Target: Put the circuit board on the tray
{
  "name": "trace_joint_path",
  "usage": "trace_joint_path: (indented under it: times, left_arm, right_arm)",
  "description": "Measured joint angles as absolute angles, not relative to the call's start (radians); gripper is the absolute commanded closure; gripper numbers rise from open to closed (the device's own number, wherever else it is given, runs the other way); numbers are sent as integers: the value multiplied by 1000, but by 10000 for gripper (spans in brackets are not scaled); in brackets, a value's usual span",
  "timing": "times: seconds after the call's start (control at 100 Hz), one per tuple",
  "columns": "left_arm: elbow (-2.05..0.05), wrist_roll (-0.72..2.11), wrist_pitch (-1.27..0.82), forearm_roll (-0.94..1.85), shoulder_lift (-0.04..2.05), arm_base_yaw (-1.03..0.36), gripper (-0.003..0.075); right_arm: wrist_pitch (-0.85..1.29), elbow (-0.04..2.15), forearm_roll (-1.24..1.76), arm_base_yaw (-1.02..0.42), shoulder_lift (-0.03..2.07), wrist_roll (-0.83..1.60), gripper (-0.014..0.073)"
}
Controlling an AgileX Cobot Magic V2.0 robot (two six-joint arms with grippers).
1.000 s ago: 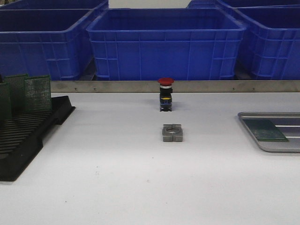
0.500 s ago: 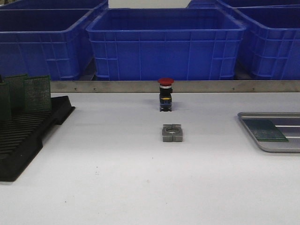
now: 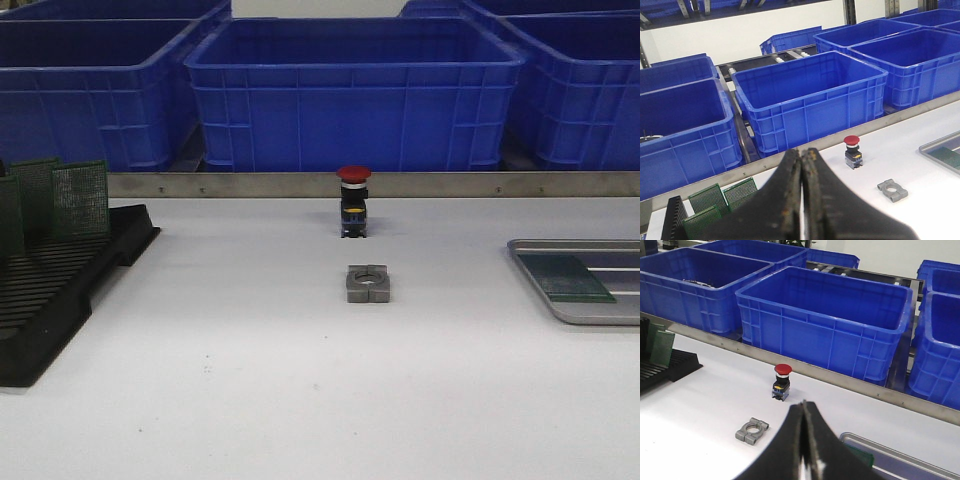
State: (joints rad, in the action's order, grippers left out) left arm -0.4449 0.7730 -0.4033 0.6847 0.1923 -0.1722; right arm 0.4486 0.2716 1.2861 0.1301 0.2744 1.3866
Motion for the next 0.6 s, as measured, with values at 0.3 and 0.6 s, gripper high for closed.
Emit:
trace_joint_path:
  times: [0.3, 0.6]
  left_arm:
    - [-350, 285, -240, 282, 187, -168, 741]
    - [-91, 57, -125, 83, 78, -52, 741]
  right_arm:
    - [450, 272, 1286, 130, 274, 1387, 707]
    - [450, 272, 1286, 130, 274, 1387, 707]
